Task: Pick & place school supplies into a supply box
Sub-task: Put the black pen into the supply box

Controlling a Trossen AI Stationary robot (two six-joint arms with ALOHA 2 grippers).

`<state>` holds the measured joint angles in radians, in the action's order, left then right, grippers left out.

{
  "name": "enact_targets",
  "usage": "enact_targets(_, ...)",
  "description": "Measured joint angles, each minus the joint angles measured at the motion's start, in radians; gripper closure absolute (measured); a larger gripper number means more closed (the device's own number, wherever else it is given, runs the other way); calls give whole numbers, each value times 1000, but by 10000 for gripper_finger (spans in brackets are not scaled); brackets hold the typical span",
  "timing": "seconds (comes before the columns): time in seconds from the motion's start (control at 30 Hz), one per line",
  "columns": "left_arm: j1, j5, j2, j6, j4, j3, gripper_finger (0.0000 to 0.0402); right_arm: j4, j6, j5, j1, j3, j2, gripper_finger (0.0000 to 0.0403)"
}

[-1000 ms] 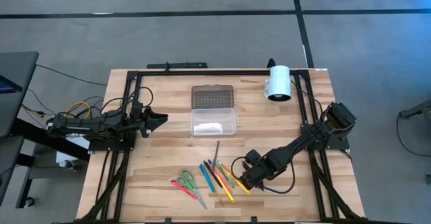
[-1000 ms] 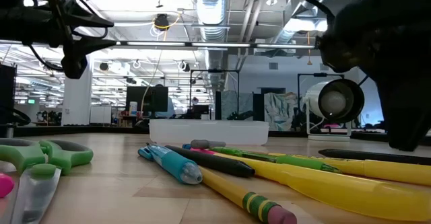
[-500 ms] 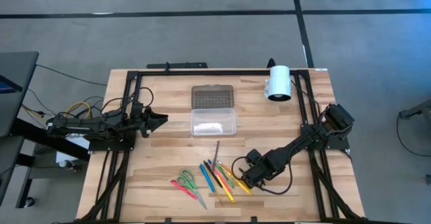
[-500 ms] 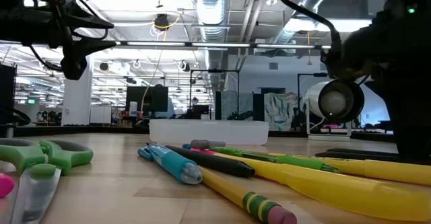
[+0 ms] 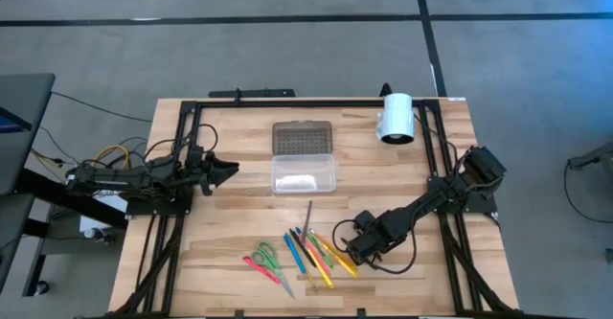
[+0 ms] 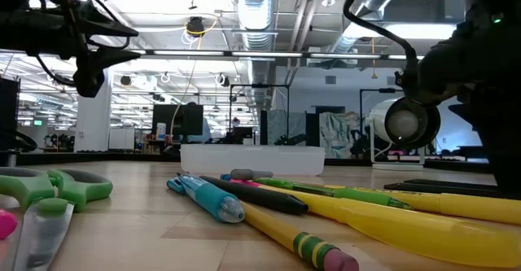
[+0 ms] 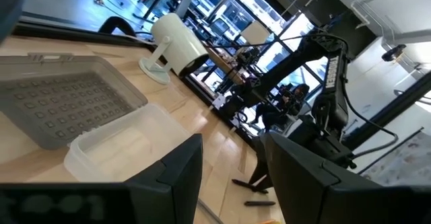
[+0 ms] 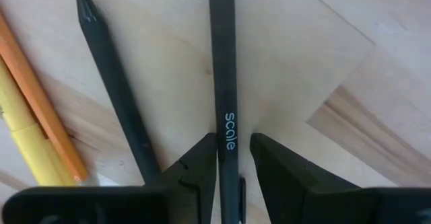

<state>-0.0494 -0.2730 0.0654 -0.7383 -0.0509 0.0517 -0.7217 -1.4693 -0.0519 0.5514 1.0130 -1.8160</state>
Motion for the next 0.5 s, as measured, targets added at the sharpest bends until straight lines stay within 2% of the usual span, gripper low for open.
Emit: enact_targets(0.5,0,-22,0,0,4,0,249,-3,3,-3,0,-3,-2,360)
